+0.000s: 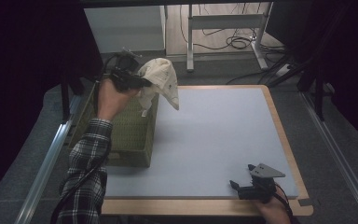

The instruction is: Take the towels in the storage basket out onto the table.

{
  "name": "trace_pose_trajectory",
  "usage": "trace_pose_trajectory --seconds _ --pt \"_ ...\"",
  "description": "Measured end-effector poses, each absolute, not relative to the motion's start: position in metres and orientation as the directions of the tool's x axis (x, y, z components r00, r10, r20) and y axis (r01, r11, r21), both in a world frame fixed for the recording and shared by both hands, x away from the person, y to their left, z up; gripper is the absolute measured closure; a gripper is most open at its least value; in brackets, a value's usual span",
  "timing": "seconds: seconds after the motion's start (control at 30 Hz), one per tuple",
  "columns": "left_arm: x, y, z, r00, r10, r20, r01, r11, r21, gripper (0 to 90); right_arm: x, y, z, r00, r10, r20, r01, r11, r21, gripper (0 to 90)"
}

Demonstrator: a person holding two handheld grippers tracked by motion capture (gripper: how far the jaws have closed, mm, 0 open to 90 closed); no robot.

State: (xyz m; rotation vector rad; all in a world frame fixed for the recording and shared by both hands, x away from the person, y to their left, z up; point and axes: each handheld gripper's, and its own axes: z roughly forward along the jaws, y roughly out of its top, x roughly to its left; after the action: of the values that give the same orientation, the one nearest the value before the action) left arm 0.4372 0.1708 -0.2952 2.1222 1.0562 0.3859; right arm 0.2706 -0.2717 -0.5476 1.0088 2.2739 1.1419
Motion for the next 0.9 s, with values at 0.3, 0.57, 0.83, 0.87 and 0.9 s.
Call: trace_pose_trajectory --seconds 0.3,0.57,0.83,0.87,0.9 --pt "0.446 0.137 -0.313 0.675 0.735 -0.059 0.550 -0.448 0.705 80.8 0.271 -0.271 -0.548 -0.658 0.753 -0.030 0.424 0.403 0.811 4.1" --pt "0.449 0.109 -0.331 0.704 0.705 -0.086 0.548 -0.462 0.697 80.7 0.271 -0.271 -0.548 -0.658 0.752 -0.030 0.424 0.403 0.811 4.0" --pt "0.450 0.091 -0.349 0.724 0.682 -0.109 0.554 -0.481 0.679 80.4 0.271 -0.272 -0.548 -0.658 0.753 -0.032 0.423 0.404 0.811 4.1" --pt "0.450 0.087 -0.354 0.728 0.677 -0.110 0.554 -0.485 0.676 80.3 0.271 -0.272 -0.548 -0.658 0.752 -0.033 0.422 0.405 0.811 4.0" --pt "0.450 0.087 -0.354 0.728 0.677 -0.110 0.554 -0.485 0.676 80.2 0.271 -0.272 -0.548 -0.658 0.752 -0.033 0.422 0.405 0.811 4.0"
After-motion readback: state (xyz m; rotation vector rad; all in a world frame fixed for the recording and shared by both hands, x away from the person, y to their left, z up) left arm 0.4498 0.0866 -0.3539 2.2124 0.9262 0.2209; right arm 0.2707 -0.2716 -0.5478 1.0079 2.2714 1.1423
